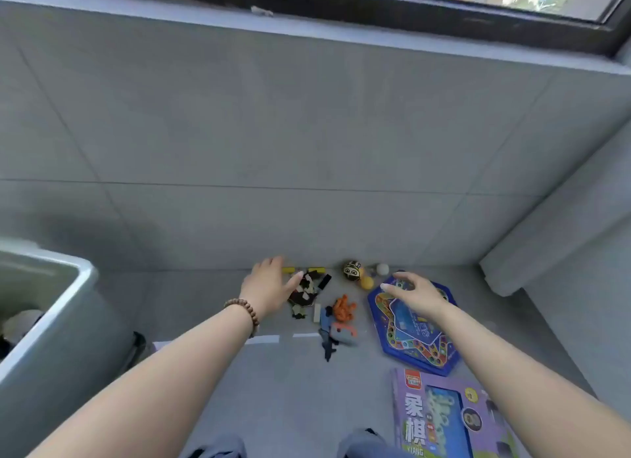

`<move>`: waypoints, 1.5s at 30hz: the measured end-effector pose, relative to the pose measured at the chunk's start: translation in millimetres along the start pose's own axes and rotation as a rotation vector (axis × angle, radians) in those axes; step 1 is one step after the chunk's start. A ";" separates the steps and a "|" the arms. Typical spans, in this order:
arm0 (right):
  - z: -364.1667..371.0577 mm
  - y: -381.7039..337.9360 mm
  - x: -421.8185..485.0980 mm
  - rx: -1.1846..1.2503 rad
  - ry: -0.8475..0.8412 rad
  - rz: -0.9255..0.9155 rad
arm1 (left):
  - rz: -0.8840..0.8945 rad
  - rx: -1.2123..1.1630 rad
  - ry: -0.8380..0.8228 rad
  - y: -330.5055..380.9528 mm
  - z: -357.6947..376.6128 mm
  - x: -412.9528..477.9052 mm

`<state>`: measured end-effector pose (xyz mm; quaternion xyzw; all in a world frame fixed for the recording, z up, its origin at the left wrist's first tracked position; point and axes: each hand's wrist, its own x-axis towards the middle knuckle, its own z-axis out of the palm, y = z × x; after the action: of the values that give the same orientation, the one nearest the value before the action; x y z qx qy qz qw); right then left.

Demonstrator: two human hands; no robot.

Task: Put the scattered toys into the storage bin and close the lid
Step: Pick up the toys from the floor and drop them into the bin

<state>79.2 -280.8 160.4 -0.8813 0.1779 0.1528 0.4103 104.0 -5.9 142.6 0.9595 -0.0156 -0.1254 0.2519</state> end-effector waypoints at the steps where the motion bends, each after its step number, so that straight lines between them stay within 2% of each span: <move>1: 4.4 16.3 12.6 0.005 -0.015 0.017 | 0.006 -0.011 -0.038 3.8 18.1 12.7; 5: 38.5 71.3 57.0 0.058 -0.103 0.083 | 0.029 -0.083 -0.191 10.1 90.7 51.9; 9: 89.0 114.4 90.8 0.109 -0.196 0.147 | 0.027 -0.017 -0.327 7.3 149.5 78.5; 13: 129.4 141.9 111.3 0.153 -0.221 0.187 | -0.012 -0.015 -0.339 -11.4 187.8 89.5; 17: 162.1 156.4 118.7 0.127 -0.181 0.163 | -0.146 -0.302 -0.354 -28.6 216.3 85.2; 20: 175.8 160.0 115.7 0.139 -0.108 0.148 | -0.166 -0.410 -0.369 -30.1 232.3 78.0; 24: 176.8 157.8 107.3 0.411 -0.136 0.208 | -0.249 -0.566 -0.299 -26.8 238.6 74.8; 26: 172.4 154.5 101.6 0.586 -0.153 0.234 | -0.264 -0.623 -0.233 -25.4 233.7 75.8; 29: 163.8 147.8 97.6 0.726 -0.189 0.222 | -0.322 -0.759 -0.123 -24.2 217.5 75.1; 30: 161.4 142.2 97.6 0.755 -0.195 0.214 | -0.346 -0.854 -0.151 -26.1 214.2 76.6; 32: 158.4 128.9 99.8 0.787 -0.227 0.202 | -0.353 -0.997 -0.309 -26.6 208.6 79.2; 33: 158.0 121.7 101.2 0.776 -0.261 0.193 | -0.364 -1.056 -0.376 -24.7 207.2 80.1; 35: 157.2 110.3 107.0 0.694 -0.291 0.152 | -0.433 -1.221 -0.380 -17.8 204.8 86.6; 36: 156.7 106.9 112.0 0.644 -0.246 0.126 | -0.474 -1.302 -0.339 -15.7 203.0 91.4; 38: 156.0 107.2 127.3 0.551 -0.040 0.122 | -0.534 -1.421 -0.249 -19.1 198.8 100.1; 40: 158.2 115.8 147.1 0.443 0.098 0.170 | -0.588 -1.437 -0.210 -31.3 197.3 105.8; 43: 175.9 125.0 167.0 0.258 0.039 0.236 | -0.663 -1.424 -0.225 -48.3 198.6 105.2; 45: 187.3 122.7 169.8 0.225 0.052 0.223 | -0.684 -1.432 -0.254 -53.5 201.6 102.8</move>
<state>153.3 -240.8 -107.6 -0.8083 0.3012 0.1538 0.4820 151.7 -65.5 -77.1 0.4949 0.3347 -0.2831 0.7502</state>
